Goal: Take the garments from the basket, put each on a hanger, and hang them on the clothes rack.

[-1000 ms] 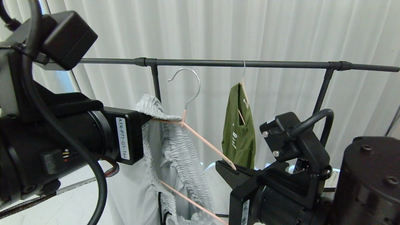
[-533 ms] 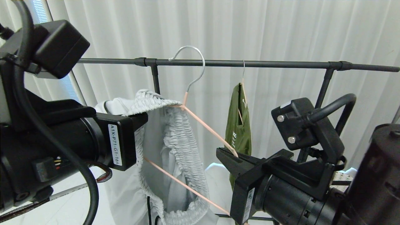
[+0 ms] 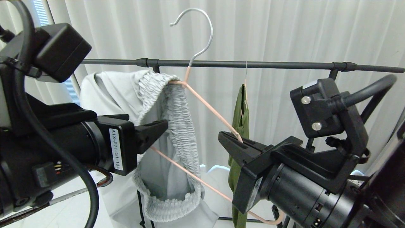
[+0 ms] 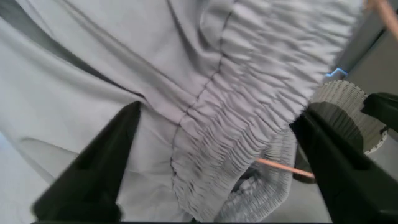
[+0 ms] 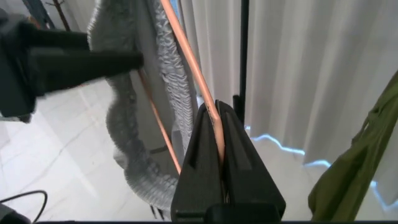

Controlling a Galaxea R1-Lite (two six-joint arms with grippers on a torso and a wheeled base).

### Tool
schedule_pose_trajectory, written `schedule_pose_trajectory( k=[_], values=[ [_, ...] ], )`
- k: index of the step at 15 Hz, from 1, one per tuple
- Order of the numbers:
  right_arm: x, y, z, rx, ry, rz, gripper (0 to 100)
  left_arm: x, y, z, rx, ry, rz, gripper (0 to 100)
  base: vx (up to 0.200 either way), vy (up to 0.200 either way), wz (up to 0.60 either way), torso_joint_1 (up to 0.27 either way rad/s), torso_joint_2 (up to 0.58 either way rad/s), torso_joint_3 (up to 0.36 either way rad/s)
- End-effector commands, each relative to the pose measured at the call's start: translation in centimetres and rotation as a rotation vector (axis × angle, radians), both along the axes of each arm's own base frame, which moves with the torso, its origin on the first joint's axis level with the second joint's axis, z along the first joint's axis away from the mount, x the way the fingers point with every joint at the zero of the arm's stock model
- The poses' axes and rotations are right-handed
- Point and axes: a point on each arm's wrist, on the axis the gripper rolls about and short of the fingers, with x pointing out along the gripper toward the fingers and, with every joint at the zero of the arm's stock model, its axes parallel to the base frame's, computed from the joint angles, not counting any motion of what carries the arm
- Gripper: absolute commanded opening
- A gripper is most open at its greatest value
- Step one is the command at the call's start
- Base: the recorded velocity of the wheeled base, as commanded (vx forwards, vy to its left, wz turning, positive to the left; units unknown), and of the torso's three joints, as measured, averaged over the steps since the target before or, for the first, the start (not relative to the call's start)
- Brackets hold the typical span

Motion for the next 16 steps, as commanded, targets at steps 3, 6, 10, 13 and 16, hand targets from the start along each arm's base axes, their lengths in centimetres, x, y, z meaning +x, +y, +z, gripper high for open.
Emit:
schedule_pose_trajectory(
  k=[3, 6, 10, 13, 16],
  values=[
    [0.2, -0.6, -0.9, -0.032, -0.034, -0.016, 0, -1.4, 0.2, 0.4, -0.022, -0.014, -0.06, 100, 0.0, 0.0, 0.0, 0.0, 0.0, 0.0],
    [0.9, -1.6, -0.8, -0.038, -0.054, -0.055, 0, -3.7, 1.0, 0.0, -0.018, -0.029, -0.143, 100, 0.0, 0.0, 0.0, 0.0, 0.0, 0.0],
    [1.2, -3.8, -1.9, -0.102, -0.072, -0.089, 0, -4.9, 3.2, -0.4, 0.04, -0.093, -0.118, 100, 0.0, 0.0, 0.0, 0.0, 0.0, 0.0],
    [-0.2, -7.2, -3.9, -0.163, -0.065, -0.058, 0, -4.7, 4.9, -0.3, 0.135, -0.126, -0.102, 100, 0.0, 0.0, 0.0, 0.0, 0.0, 0.0],
    [-2.1, -11.4, -5.3, -0.224, -0.142, 0.051, 0, -5.0, 5.7, -0.9, 0.125, -0.088, -0.25, 100, 0.0, 0.0, 0.0, 0.0, 0.0, 0.0]
  ],
)
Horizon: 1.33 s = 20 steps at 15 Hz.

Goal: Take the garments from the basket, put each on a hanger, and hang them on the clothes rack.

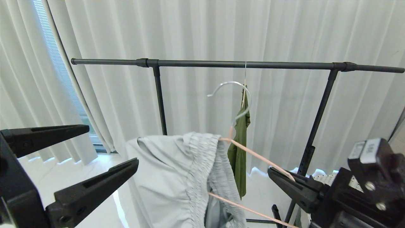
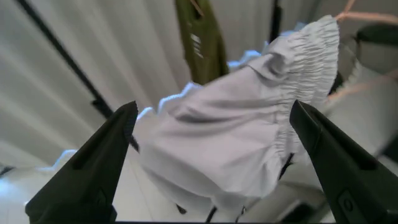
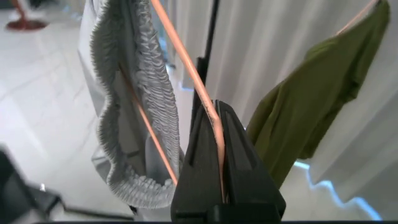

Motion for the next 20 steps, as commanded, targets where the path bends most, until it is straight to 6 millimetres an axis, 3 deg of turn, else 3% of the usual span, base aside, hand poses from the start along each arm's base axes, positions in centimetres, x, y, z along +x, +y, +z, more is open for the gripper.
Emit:
schedule_pose_trajectory(
  k=[1, 3, 5, 9, 13, 20],
  values=[
    [-1.7, -3.8, -0.7, -0.012, -0.05, 0.089, 0, -0.8, 1.0, -1.6, 0.019, 0.036, -0.097, 100, 0.0, 0.0, 0.0, 0.0, 0.0, 0.0],
    [-2.4, -4.3, -1.8, -0.051, -0.049, 0.147, 0, -2.1, 1.6, -4.1, 0.138, 0.024, -0.342, 100, 0.0, 0.0, 0.0, 0.0, 0.0, 0.0],
    [-3.2, -4.3, -2.6, -0.08, -0.036, 0.205, 0, -2.2, 1.6, -5.7, 0.192, 0.048, -0.398, 100, 0.0, 0.0, 0.0, 0.0, 0.0, 0.0],
    [-4.2, -3.5, -3.0, -0.105, -0.03, 0.286, 0, -2.2, 0.1, -6.2, 0.224, 0.068, -0.474, 100, 0.0, 0.0, 0.0, 0.0, 0.0, 0.0],
    [-4.5, -2.7, -2.9, -0.109, -0.03, 0.31, 0, -2.1, -2.0, -6.9, 0.198, 0.131, -0.665, 100, 0.0, 0.0, 0.0, 0.0, 0.0, 0.0],
    [-4.4, -2.5, -2.4, -0.092, -0.037, 0.31, 0, -1.1, -4.0, -8.6, 0.191, 0.26, -0.595, 100, 0.0, 0.0, 0.0, 0.0, 0.0, 0.0]
  ],
)
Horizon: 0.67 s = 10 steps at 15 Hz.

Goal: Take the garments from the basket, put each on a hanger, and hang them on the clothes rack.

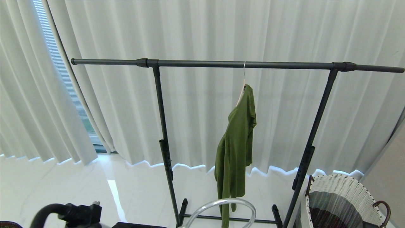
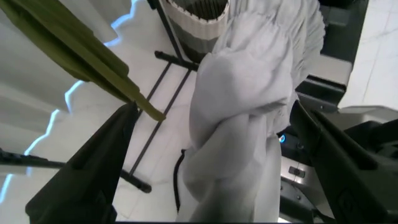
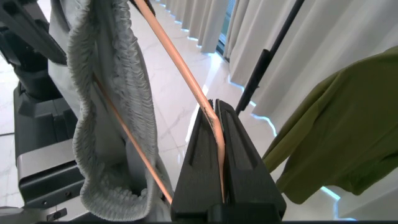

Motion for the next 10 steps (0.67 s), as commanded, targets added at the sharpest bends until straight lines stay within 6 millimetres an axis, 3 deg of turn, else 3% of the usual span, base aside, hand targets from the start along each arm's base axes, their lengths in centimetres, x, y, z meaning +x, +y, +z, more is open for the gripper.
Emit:
schedule_pose_trajectory(
  k=[1, 2, 3, 10],
  values=[
    [0.02, 0.15, 0.07, 0.001, -0.001, 0.001, 0, 0.19, -0.33, -0.69, 0.032, 0.01, 0.004, 100, 0.0, 0.0, 0.0, 0.0, 0.0, 0.0],
    [0.02, 0.14, 0.14, 0.004, -0.001, 0.001, 0, 0.15, -0.24, -0.77, 0.034, 0.008, 0.002, 100, 0.0, 0.0, 0.0, 0.0, 0.0, 0.0],
    [0.02, 0.14, 0.14, 0.004, -0.001, 0.001, 0, 0.14, -0.22, -0.86, 0.038, 0.008, 0.002, 0, 0.0, 0.0, 0.0, 0.0, 0.0, 0.0],
    [0.01, 0.09, 0.36, 0.014, -0.005, -0.001, 0, 0.23, 0.07, -1.59, 0.078, -0.021, 0.065, 0, 0.0, 0.0, 0.0, 0.0, 0.0, 0.0]
  ],
)
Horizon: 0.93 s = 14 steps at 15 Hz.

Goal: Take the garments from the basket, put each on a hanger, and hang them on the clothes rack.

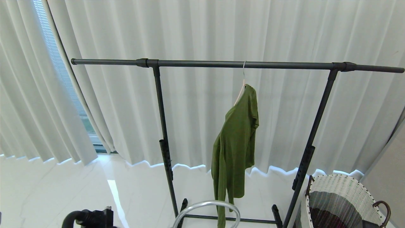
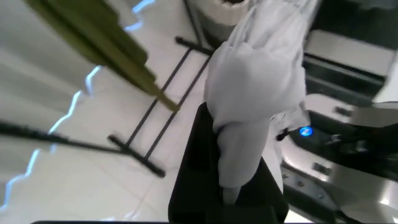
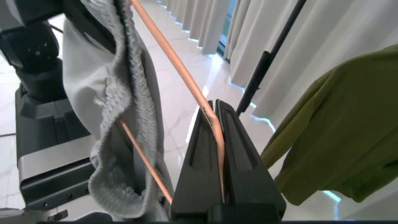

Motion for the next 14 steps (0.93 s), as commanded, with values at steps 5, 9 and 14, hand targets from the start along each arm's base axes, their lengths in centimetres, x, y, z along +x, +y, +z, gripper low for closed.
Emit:
schedule_pose_trajectory(
  k=[5, 9, 14],
  values=[
    [0.1, -0.2, -0.1, -0.004, -0.009, -0.014, 100, 0.8, 0.7, -0.8, 0.069, -0.074, 0.177, 0, 0.0, 0.0, 0.0, 0.0, 0.0, 0.0],
    [0.6, 0.2, -0.6, -0.024, 0.029, -0.034, 100, 2.8, 2.0, 0.0, 0.074, -0.138, 0.421, 0, 0.0, 0.0, 0.0, 0.0, 0.0, 0.0],
    [1.7, 3.8, -2.3, -0.057, 0.211, -0.084, 100, 3.9, 1.5, 5.1, -0.096, -0.208, 0.472, 0, 0.0, 0.0, 0.0, 0.0, 0.0, 0.0]
  ],
)
